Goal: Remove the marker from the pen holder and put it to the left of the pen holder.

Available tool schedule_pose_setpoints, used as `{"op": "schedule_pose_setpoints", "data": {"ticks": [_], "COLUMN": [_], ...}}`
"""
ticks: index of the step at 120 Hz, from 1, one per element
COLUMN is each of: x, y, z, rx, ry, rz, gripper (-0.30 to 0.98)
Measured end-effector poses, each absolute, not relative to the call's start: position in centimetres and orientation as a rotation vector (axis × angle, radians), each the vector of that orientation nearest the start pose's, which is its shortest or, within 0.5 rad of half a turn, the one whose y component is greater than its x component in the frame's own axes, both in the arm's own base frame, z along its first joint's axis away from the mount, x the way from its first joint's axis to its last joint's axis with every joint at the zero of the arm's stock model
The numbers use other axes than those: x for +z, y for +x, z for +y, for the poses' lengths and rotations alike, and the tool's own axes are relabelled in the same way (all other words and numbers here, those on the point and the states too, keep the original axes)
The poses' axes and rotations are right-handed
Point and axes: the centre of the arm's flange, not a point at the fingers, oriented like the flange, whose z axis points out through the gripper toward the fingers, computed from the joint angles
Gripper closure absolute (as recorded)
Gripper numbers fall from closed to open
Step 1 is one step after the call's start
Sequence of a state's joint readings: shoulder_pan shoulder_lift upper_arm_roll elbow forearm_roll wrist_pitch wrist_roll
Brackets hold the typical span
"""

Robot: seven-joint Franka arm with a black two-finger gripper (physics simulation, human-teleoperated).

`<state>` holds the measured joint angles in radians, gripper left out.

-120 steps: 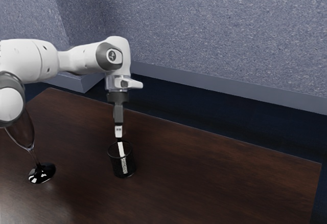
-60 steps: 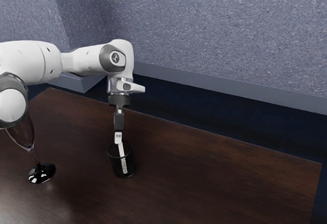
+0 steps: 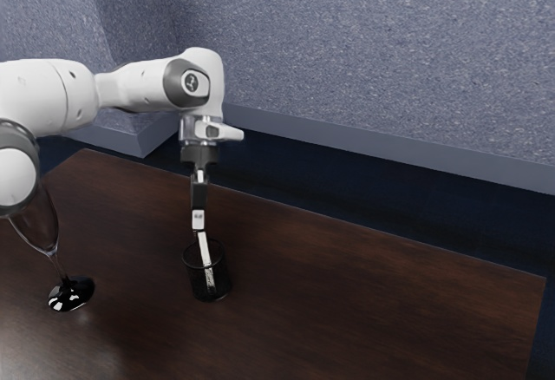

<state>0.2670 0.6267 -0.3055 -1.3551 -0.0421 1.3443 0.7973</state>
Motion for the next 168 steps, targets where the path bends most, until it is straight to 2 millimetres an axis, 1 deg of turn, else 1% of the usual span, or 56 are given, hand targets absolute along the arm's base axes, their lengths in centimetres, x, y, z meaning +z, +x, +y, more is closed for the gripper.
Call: {"op": "schedule_pose_setpoints", "data": {"ticks": [23, 38, 48, 52, 62, 68, 79, 90, 96, 103, 108, 117, 124, 130, 138, 145, 149, 153, 159, 168], "x": [40.3, 43.1, 43.8, 43.6, 41.9, 40.5, 37.4, 35.0, 33.9, 32.8, 32.5, 33.1, 35.0, 37.9, 42.4, 46.5, 48.5, 50.0, 52.0, 54.2], "y": [63.8, 62.8, 62.2, 62.1, 61.7, 61.6, 61.3, 60.7, 60.5, 60.2, 60.1, 60.1, 60.5, 60.8, 61.0, 60.9, 60.6, 60.3, 59.7, 58.7], "z": [1.5, 2.4, 3.5, 4.3, 7.3, 8.5, 10.9, 13.0, 13.8, 14.2, 14.2, 13.3, 11.6, 9.5, 6.0, 3.0, 1.2, -0.2, -1.9, -3.9], "rx": [0.746, 0.764, 0.811, 0.837, 0.925, 0.983, 1.105, 1.202, 1.251, 1.302, 1.322, 1.318, 1.263, 1.168, 1.005, 0.848, 0.772, 0.708, 0.62, 0.519], "ry": [-3.126, -3.071, -3.036, -3.031, -3.028, -3.021, -3.013, -3.014, -3.006, -2.999, -2.995, -2.988, -2.979, -2.967, -2.935, -2.902, -2.881, -2.863, -2.84, -2.816], "rz": [1.372, 1.338, 1.301, 1.278, 1.196, 1.166, 1.104, 1.049, 1.029, 1.018, 1.019, 1.046, 1.096, 1.154, 1.244, 1.298, 1.321, 1.335, 1.335, 1.318], "gripper": [0.79, 0.79, 0.79, 0.79, 0.79, 0.79, 0.79, 0.79, 0.78, 0.66, 0.56, 0.4, 0.3, 0.24, 0.17, 0.13, 0.11, 0.1, 0.08, 0.05]}}
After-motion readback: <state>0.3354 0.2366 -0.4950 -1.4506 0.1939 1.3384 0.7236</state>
